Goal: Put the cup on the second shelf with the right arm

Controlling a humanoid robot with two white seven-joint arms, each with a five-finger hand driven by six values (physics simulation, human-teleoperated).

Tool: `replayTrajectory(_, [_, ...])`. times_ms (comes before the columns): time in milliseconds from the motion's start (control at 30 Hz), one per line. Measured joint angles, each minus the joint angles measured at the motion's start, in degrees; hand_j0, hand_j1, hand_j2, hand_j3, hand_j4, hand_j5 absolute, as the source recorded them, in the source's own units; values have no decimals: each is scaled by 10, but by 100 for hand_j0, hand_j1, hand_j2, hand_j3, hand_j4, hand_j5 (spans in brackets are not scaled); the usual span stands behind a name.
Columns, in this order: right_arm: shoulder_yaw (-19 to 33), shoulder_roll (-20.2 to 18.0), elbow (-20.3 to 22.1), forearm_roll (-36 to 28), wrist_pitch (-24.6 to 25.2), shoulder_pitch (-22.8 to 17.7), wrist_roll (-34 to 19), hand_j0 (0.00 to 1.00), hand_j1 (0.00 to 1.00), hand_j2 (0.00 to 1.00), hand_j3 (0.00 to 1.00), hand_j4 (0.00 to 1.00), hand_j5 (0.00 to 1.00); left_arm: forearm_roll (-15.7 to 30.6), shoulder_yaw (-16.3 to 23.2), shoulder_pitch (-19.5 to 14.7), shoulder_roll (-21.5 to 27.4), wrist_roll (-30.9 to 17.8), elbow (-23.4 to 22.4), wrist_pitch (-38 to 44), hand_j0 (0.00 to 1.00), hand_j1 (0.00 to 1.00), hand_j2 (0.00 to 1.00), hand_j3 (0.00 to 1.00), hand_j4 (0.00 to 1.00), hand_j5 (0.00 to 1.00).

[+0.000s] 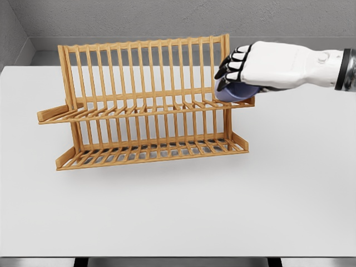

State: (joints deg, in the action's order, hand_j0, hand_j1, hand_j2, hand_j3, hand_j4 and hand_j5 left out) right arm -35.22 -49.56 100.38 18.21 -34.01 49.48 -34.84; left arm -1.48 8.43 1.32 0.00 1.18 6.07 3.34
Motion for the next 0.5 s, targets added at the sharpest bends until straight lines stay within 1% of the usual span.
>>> replayTrajectory(167, [-12,2,-1,-1,7,0,0,70,70,70,70,70,70,0,0,0,0,0,0,0,100,100,100,100,100,100])
replayTrajectory(200, [-14,2,-1,0,7,0,0,77,77,77,77,77,77,0,0,0,0,0,0,0,100,100,100,100,100,100])
replayTrajectory(233, [-16,2,-2,0,7,0,0,100,100,100,100,100,100,0,0,0,0,0,0,0,100,100,100,100,100,100])
replayTrajectory(300, [-15,2,-1,1,6,3,-1,100,100,100,100,100,100,0,0,0,0,0,0,0,100,100,100,100,100,100])
replayTrajectory(367, [-3,2,0,0,5,9,-1,100,100,100,100,100,100,0,0,0,0,0,0,0,100,100,100,100,100,100])
replayTrajectory(433, [25,1,0,0,4,9,-2,100,100,100,100,100,100,0,0,0,0,0,0,0,100,100,100,100,100,100])
replayTrajectory(500, [65,-3,0,-1,2,2,-2,100,100,100,100,100,100,0,0,0,0,0,0,0,100,100,100,100,100,100])
